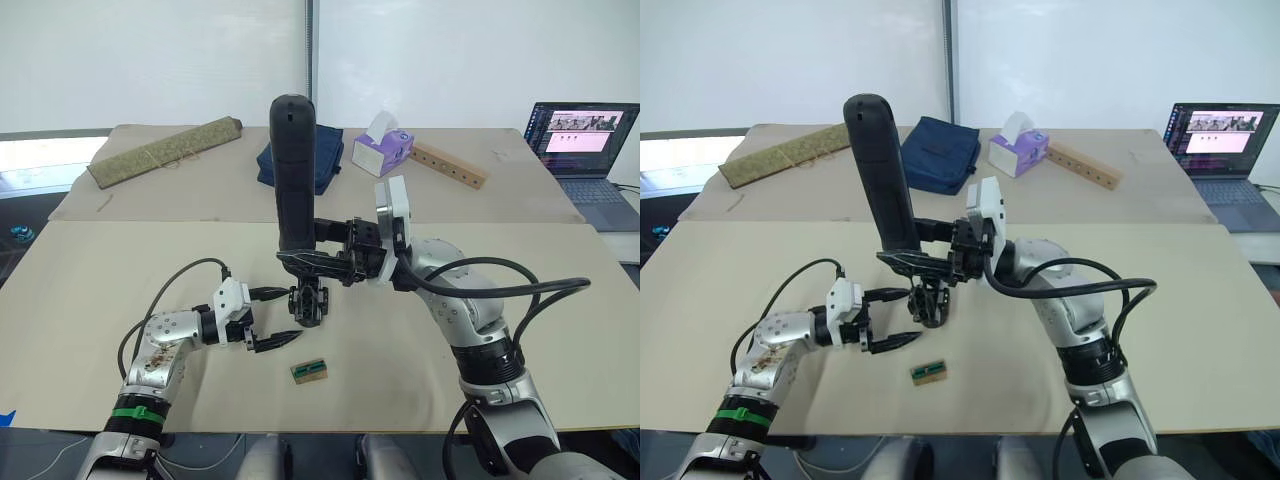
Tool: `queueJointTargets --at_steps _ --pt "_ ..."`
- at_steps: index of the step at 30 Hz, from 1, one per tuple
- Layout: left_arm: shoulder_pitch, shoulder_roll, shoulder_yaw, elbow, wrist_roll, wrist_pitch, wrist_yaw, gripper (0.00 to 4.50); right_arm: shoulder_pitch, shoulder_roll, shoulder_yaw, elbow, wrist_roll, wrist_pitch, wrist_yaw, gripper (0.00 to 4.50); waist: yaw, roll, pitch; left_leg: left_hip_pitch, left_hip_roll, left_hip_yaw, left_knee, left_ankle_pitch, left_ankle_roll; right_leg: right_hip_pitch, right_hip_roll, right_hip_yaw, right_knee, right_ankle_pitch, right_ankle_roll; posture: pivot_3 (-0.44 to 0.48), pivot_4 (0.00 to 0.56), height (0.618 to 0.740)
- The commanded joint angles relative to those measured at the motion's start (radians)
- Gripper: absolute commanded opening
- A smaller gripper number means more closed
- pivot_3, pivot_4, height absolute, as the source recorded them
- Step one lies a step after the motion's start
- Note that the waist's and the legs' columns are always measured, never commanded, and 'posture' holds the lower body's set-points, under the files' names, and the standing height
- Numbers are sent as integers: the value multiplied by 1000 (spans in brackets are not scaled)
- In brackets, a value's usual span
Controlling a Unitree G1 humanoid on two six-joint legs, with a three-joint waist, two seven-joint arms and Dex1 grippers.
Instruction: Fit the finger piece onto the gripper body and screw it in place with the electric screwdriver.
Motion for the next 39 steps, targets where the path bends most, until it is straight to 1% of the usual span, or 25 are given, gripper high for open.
queueJointTargets --at_steps 1,6,10,15,22,30,33,36,39 --pt "-22 6 -6 12 18 -5 16 4500 -25 4 -15 -20 4 -28 8 1931 0 0 0 0 0 0 0 0 0 0 0 0 0 0 0 0 150 740" --pt "-49 -23 -33 58 23 -5 9 4500 -25 0 -18 -20 2 -28 9 1931 0 0 0 0 0 0 0 0 0 0 0 0 0 0 0 0 150 740" --pt "-101 -46 -65 131 61 -13 18 4500 -27 -1 -17 -23 2 -27 9 1931 1 0 0 0 -1 0 0 0 0 0 0 0 0 0 0 0 150 740" --pt "-144 -69 -76 187 75 -22 17 4500 -27 0 -16 -22 -1 -30 10 1931 1 0 0 0 -1 0 0 0 -1 1 0 0 0 0 0 0 150 740" --pt "-162 -80 -82 203 65 -15 -27 4500 -27 4 -13 -22 -5 -29 7 1931 1 0 0 0 -1 0 0 0 -1 1 0 0 1 0 0 0 150 740" --pt "-164 -88 -88 209 73 -16 -40 4500 -29 5 -12 -17 -9 -30 8 1931 1 0 0 0 -1 0 0 0 -1 1 0 0 0 0 0 0 150 740" --pt "-160 -82 -104 221 97 -32 -47 3655 -29 5 -11 -15 -12 -31 8 1931 1 0 0 0 -1 0 0 0 -1 1 0 0 0 0 0 0 150 740" --pt "-158 -82 -115 234 113 -46 -52 2291 -26 7 -9 -12 -15 -34 7 1931 2 0 0 0 -1 0 0 0 -1 1 0 0 0 0 0 0 150 740" --pt "-157 -83 -122 251 129 -82 -48 2285 -22 11 -5 -9 -20 -37 6 1931 2 0 0 1 -1 0 0 0 -1 2 0 0 1 0 0 0 150 740"
